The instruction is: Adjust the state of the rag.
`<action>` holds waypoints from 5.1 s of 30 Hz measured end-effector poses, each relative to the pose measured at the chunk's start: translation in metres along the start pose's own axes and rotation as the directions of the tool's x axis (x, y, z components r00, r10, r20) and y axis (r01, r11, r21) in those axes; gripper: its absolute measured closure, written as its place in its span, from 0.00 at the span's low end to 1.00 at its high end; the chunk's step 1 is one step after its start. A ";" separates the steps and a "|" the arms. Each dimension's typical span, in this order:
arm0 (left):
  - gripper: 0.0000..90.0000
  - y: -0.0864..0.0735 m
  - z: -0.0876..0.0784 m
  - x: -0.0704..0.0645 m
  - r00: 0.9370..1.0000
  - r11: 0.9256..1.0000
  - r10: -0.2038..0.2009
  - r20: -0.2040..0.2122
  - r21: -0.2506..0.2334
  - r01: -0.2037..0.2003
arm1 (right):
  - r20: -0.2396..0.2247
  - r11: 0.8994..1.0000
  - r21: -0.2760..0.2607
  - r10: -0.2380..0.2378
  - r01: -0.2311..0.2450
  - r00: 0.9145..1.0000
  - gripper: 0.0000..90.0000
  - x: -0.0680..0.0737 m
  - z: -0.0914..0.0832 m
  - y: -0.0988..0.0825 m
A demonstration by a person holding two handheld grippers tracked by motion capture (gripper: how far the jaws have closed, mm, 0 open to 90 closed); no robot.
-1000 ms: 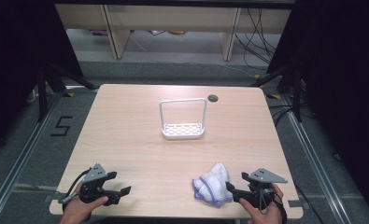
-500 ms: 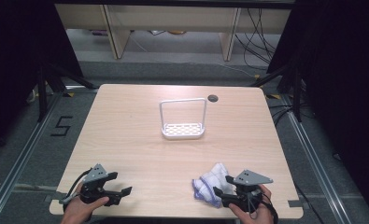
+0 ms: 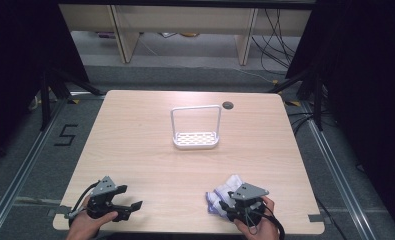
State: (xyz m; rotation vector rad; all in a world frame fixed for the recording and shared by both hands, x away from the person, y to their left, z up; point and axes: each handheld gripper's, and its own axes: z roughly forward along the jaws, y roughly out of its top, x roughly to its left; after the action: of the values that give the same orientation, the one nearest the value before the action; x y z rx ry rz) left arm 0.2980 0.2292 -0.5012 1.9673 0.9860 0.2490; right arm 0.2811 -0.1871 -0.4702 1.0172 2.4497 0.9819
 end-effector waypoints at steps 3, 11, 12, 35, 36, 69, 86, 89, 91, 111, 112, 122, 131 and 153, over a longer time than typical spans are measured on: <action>0.17 0.000 0.001 0.000 1.000 1.000 -0.001 0.002 0.000 0.001 | 0.025 0.999 0.034 -0.028 0.027 0.999 0.75 0.001 0.004 -0.001; 0.17 0.000 0.000 -0.001 1.000 1.000 0.005 0.004 0.008 -0.005 | -0.007 0.999 -0.026 -0.042 0.042 0.999 1.00 -0.013 -0.004 -0.002; 0.17 0.000 0.001 -0.002 1.000 1.000 -0.005 -0.006 -0.004 0.005 | 0.013 0.999 -0.033 -0.040 0.040 0.999 1.00 -0.014 -0.008 -0.002; 0.31 0.028 0.033 -0.063 0.980 0.995 0.098 0.175 -0.027 -0.095 | 0.031 0.983 -0.128 0.135 -0.130 0.990 1.00 -0.080 -0.046 -0.013; 0.33 0.032 0.038 -0.071 0.973 0.993 0.118 0.200 -0.028 -0.114 | 0.030 0.983 -0.115 0.146 -0.142 0.989 1.00 -0.083 -0.045 -0.015; 0.44 0.090 0.172 -0.201 0.860 0.875 0.470 0.199 0.025 -0.484 | 0.100 0.981 -0.015 0.193 -0.193 0.976 1.00 -0.114 -0.022 -0.035; 0.92 0.110 0.150 -0.172 0.879 0.924 0.381 0.286 -0.078 -0.375 | 0.100 0.982 -0.050 0.184 -0.180 0.978 1.00 -0.112 -0.028 -0.032; 0.92 0.117 0.137 -0.162 0.878 0.925 0.379 0.293 -0.086 -0.371 | 0.089 0.982 -0.061 0.184 -0.179 0.979 1.00 -0.109 -0.030 -0.028; 0.93 0.120 0.127 -0.153 0.883 0.932 0.361 0.301 -0.089 -0.351 | 0.077 0.982 -0.077 0.180 -0.174 0.981 1.00 -0.106 -0.031 -0.025; 0.93 0.143 -0.003 -0.089 0.906 0.956 0.262 0.333 -0.217 -0.197 | -0.071 0.968 -0.249 -0.053 0.034 0.996 1.00 -0.043 -0.077 0.073; 0.93 0.144 -0.008 -0.086 0.910 0.956 0.260 0.324 -0.221 -0.195 | -0.083 0.969 -0.244 -0.058 0.036 0.995 1.00 -0.041 -0.079 0.077; 0.93 0.133 0.019 -0.034 0.965 0.970 0.226 0.131 -0.120 -0.211 | -0.084 0.986 -0.158 -0.057 0.043 0.995 1.00 -0.061 -0.030 0.108; 0.93 0.126 0.080 -0.008 0.961 0.961 0.275 -0.007 0.011 -0.275 | -0.045 1.000 0.027 0.002 -0.001 0.999 1.00 -0.087 0.052 0.111; 0.41 0.099 0.078 -0.005 0.985 0.988 0.155 -0.076 0.035 -0.152 | 0.034 0.993 0.083 0.078 -0.081 0.996 0.69 -0.102 0.064 0.102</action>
State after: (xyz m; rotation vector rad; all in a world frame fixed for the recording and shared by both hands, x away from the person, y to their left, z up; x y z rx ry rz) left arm 0.3889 0.1479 -0.4674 2.0762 0.8926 0.4035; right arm 0.4361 -0.1773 -0.4423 1.1568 2.4612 0.8864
